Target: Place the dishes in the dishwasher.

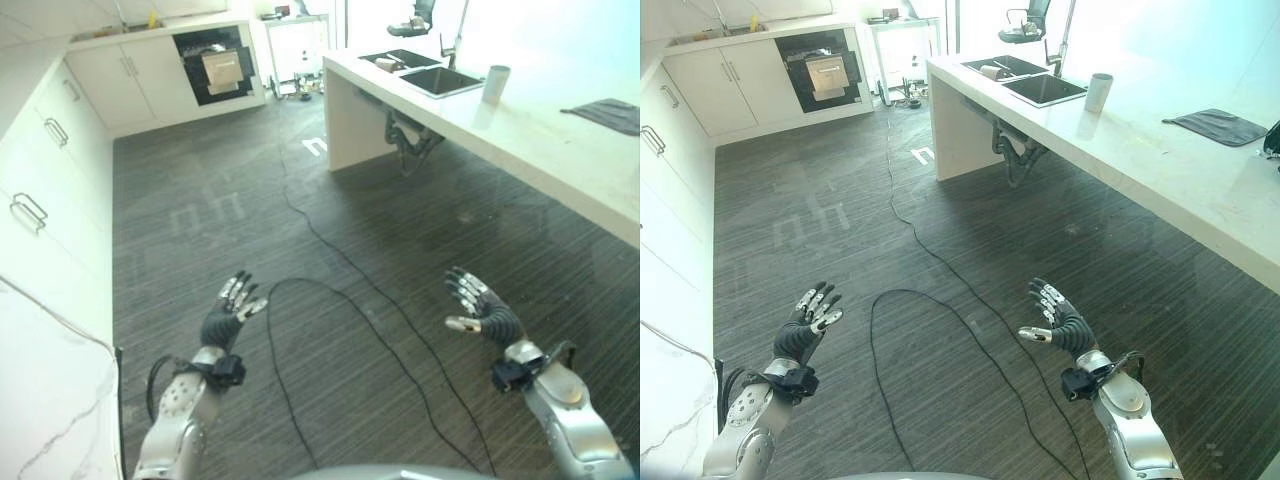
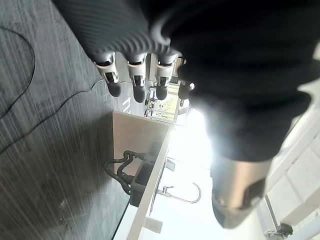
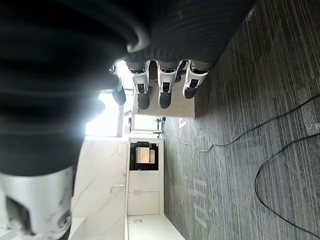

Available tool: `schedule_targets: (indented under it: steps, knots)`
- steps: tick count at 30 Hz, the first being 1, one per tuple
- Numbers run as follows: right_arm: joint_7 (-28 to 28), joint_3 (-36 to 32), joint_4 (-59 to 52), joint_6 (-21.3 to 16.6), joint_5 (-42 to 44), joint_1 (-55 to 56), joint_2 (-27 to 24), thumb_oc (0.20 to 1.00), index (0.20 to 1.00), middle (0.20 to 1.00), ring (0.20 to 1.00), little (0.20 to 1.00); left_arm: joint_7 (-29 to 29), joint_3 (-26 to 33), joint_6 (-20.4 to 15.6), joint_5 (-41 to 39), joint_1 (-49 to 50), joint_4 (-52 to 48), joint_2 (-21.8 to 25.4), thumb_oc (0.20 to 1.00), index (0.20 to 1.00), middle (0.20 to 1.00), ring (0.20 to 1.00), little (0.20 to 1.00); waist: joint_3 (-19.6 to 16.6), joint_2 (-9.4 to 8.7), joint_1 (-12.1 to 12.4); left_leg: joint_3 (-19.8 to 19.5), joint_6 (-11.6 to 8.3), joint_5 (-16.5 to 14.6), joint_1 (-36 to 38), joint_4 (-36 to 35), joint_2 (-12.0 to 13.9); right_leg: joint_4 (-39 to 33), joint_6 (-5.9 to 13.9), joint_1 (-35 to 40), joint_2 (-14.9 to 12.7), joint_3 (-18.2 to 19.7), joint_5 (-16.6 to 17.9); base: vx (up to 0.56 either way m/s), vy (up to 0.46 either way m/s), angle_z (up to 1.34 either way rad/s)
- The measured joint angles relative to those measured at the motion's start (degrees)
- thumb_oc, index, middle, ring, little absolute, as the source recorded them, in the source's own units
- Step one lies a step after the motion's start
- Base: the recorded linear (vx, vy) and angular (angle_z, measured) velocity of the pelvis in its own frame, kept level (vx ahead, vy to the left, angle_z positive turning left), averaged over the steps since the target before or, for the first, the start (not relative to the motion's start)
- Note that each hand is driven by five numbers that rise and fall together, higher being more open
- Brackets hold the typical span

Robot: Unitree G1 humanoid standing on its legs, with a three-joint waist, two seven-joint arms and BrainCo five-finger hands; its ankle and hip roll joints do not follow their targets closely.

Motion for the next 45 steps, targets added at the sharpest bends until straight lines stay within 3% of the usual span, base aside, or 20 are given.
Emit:
schedule_targets:
  steps: [2,6,7,10,13,17,19,21,22,23,25,26,29,32,35,38,39,42,44,45]
  knots:
    - [0.05,0.11,0.09,0.00,0.01,-0.21,0.01,1.000,1.000,1.000,1.000,1.000,0.13,0.27,-0.77,-0.04,-0.13,0.03,0.09,1.000,1.000,1.000,1.000,1.000,1.16,-0.72,0.37,-0.08,-1.01,-0.47,-0.88,3.04,0.18,0.08,-0.46,0.07,-0.02,0.07,-0.33,-0.02,-0.167,0.00]
    - [0.64,-0.46,0.04,-0.44,-0.45,-1.18,-0.64,1.000,1.000,1.000,1.000,1.000,1.04,2.66,-1.89,-0.29,-1.23,0.91,0.37,1.000,1.000,1.000,1.000,1.000,5.95,-5.91,1.55,-0.36,-7.70,3.90,-20.93,38.37,0.99,5.70,-4.00,-3.75,-2.99,0.84,-2.68,0.08,-0.077,0.06]
    - [0.82,-0.44,0.14,-0.47,-0.62,-1.06,-0.48,1.000,1.000,1.000,1.000,1.000,1.03,2.88,-2.08,-0.30,-0.24,1.21,0.19,1.000,1.000,1.000,1.000,1.000,6.23,-5.72,1.57,0.18,-6.29,2.78,-22.96,39.77,2.23,4.77,-3.92,-2.87,-2.70,0.49,-2.54,0.25,0.086,-0.15]
    - [1.10,-0.40,0.07,-0.51,-1.63,-1.21,-0.64,1.000,1.000,1.000,1.000,1.000,0.53,2.99,-2.09,-0.29,0.61,3.34,-0.09,1.000,1.000,1.000,1.000,1.000,6.70,-3.59,1.34,5.43,-5.06,1.69,-19.49,21.45,6.82,3.11,-3.62,-1.59,-0.78,-0.07,-2.35,0.34,0.200,-0.15]
    - [1.56,-0.82,0.03,-0.45,-1.60,-0.53,-2.10,1.000,1.000,1.000,1.000,1.000,0.15,2.96,-2.09,-0.27,0.54,3.36,-0.71,1.000,1.000,1.000,1.000,1.000,6.88,-0.68,0.95,5.91,-7.97,4.25,-14.44,-0.67,11.24,-0.01,-2.77,1.58,2.03,0.26,-1.80,0.40,0.271,-0.04]
    - [4.69,-4.67,-0.09,-0.34,2.13,3.68,-4.86,1.000,1.000,1.000,1.000,1.000,0.17,3.07,-2.86,-2.24,2.43,3.38,-2.75,1.000,1.000,1.000,1.000,1.000,7.01,0.72,1.45,4.85,-9.00,5.85,-12.78,-0.40,11.76,0.02,-0.64,7.16,0.20,2.79,-5.24,0.49,0.412,-0.26]
    - [5.01,-5.90,-0.97,-0.29,2.92,4.69,-4.97,1.000,1.000,1.000,1.000,1.000,0.09,3.14,-3.09,-2.22,1.64,3.34,-2.49,1.000,1.000,1.000,1.000,1.000,6.86,0.46,1.38,6.97,-6.44,5.97,-10.45,-0.20,8.70,0.11,1.63,10.08,-2.11,3.40,-7.31,0.49,0.444,-0.36]
    - [4.07,-4.75,-5.06,0.24,3.52,5.15,-1.29,1.000,1.000,1.000,1.000,1.000,-1.17,4.16,-3.21,-1.68,-3.26,3.58,-1.05,1.000,1.000,1.000,1.000,1.000,5.80,-3.72,1.45,7.18,-0.63,6.75,-5.94,-0.14,1.54,14.23,5.91,8.00,-9.89,1.87,-9.47,0.61,0.667,0.19]
    - [2.46,-4.60,-9.34,0.19,3.51,6.30,2.35,1.000,1.000,1.000,1.000,1.000,-2.95,4.03,-3.18,0.38,-4.49,2.63,-0.49,1.000,1.000,1.000,1.000,1.000,5.84,-3.02,1.30,5.59,6.19,8.12,-3.94,0.22,0.35,40.99,8.39,-3.32,-14.19,1.70,-2.93,0.50,0.588,0.95]
    - [1.92,-4.51,-10.15,-0.26,3.51,5.85,4.54,1.000,1.000,1.000,1.000,1.000,-3.92,4.03,-3.29,0.39,-4.90,2.01,1.30,1.000,1.000,1.000,1.000,1.000,5.83,-3.00,1.42,4.05,7.64,4.71,-1.78,1.70,-1.18,52.21,8.42,-8.48,-16.15,4.44,1.55,0.41,0.446,0.95]
    - [1.29,-4.24,-9.55,-0.31,3.40,4.33,5.15,1.000,1.000,1.000,1.000,1.000,-4.05,4.06,-3.31,0.53,-3.77,2.29,4.14,1.000,1.000,1.000,1.000,1.000,4.83,-1.79,1.91,2.60,10.10,-1.18,-0.62,5.50,-2.25,59.13,6.08,-16.54,-16.94,6.92,15.74,0.43,0.243,0.42]
    - [1.11,-4.03,-9.45,-0.29,3.25,3.62,4.88,1.000,1.000,1.000,1.000,1.000,-3.92,4.34,-3.45,0.71,-3.29,2.28,3.52,1.000,1.000,1.000,1.000,1.000,4.78,-0.30,2.21,2.67,11.32,-2.58,-0.13,5.17,-1.93,62.89,6.72,-21.35,-16.62,7.01,13.20,0.46,0.074,-0.19]
    - [0.77,-3.76,-7.58,-0.29,2.82,4.76,2.79,1.000,1.000,1.000,1.000,1.000,-4.00,3.94,-2.40,0.81,-5.50,2.37,2.61,1.000,1.000,1.000,1.000,1.000,5.51,1.95,-0.49,0.17,8.85,-3.04,3.60,2.63,-1.38,49.34,4.15,-29.63,-11.25,0.06,-3.43,0.38,-0.060,0.12]
    - [0.71,-4.67,-6.29,-0.57,3.05,9.82,0.70,1.000,1.000,1.000,1.000,1.000,-5.30,3.95,-2.08,0.87,-4.52,1.46,2.46,1.000,1.000,1.000,1.000,1.000,5.36,-1.62,-4.49,-1.55,2.72,-8.40,9.80,3.64,-4.02,28.63,5.51,-29.57,-6.58,-3.19,-2.40,0.63,-0.176,0.79]
    - [0.17,-4.63,-4.14,-0.79,3.53,10.39,0.33,1.000,1.000,1.000,1.000,1.000,-6.42,-1.58,-1.20,2.57,-4.65,2.19,2.23,1.000,1.000,1.000,1.000,1.000,5.45,-2.32,-8.27,-4.64,0.09,-13.15,14.47,2.87,-1.24,3.51,5.20,-29.24,-2.54,2.99,-2.63,0.72,-0.228,1.43]
    - [-1.03,-4.62,-3.57,-0.96,3.53,8.52,0.40,1.000,1.000,1.000,1.000,1.000,-6.72,-4.85,-1.26,2.64,-3.47,1.54,2.44,1.000,1.000,1.000,1.000,1.000,5.43,-1.70,-6.94,-4.87,-3.10,-14.43,21.56,5.77,1.81,8.26,2.44,-25.78,-3.55,-3.80,-4.61,0.56,-0.244,0.72]
    - [-1.86,-4.63,-1.55,-1.10,3.53,5.37,-1.24,1.000,1.000,1.000,1.000,1.000,-6.20,-3.89,-1.20,2.65,-3.50,1.86,1.19,1.000,1.000,1.000,1.000,1.000,5.62,0.22,-5.61,-4.75,-3.97,-14.92,23.30,8.29,3.52,11.86,0.67,-25.69,-2.12,-4.77,1.06,0.48,-0.233,-0.51]
    - [-3.58,-4.81,-0.51,-1.01,3.56,-0.39,-3.39,1.000,1.000,1.000,1.000,1.000,-5.52,-1.69,-1.14,2.53,-5.85,0.15,1.42,1.000,1.000,1.000,1.000,1.000,5.47,2.06,-6.06,-8.91,-5.78,-3.35,23.91,14.92,4.49,24.01,-4.34,-26.75,-1.80,-5.26,0.99,0.40,-0.252,-0.42]
    - [-4.13,-4.58,-0.56,-1.01,3.53,-0.77,-3.18,1.000,1.000,1.000,1.000,1.000,-5.21,-1.06,-1.13,2.54,-6.07,-0.84,1.25,1.000,1.000,1.000,1.000,1.000,4.77,2.58,-6.46,-7.65,-9.09,11.66,21.81,20.69,5.46,22.67,-6.75,-22.74,0.32,-6.34,-1.43,0.29,-0.276,-0.42]
    - [-4.17,-4.56,-0.67,-1.11,3.52,-0.51,-3.26,1.000,1.000,1.000,1.000,1.000,-4.83,-0.93,-1.13,2.56,-5.92,-1.25,1.23,1.000,1.000,1.000,1.000,1.000,4.75,2.21,-6.51,-7.69,-10.72,14.38,19.32,25.39,5.34,20.94,-8.20,-20.75,0.92,-5.73,-1.84,0.39,-0.337,-0.42]
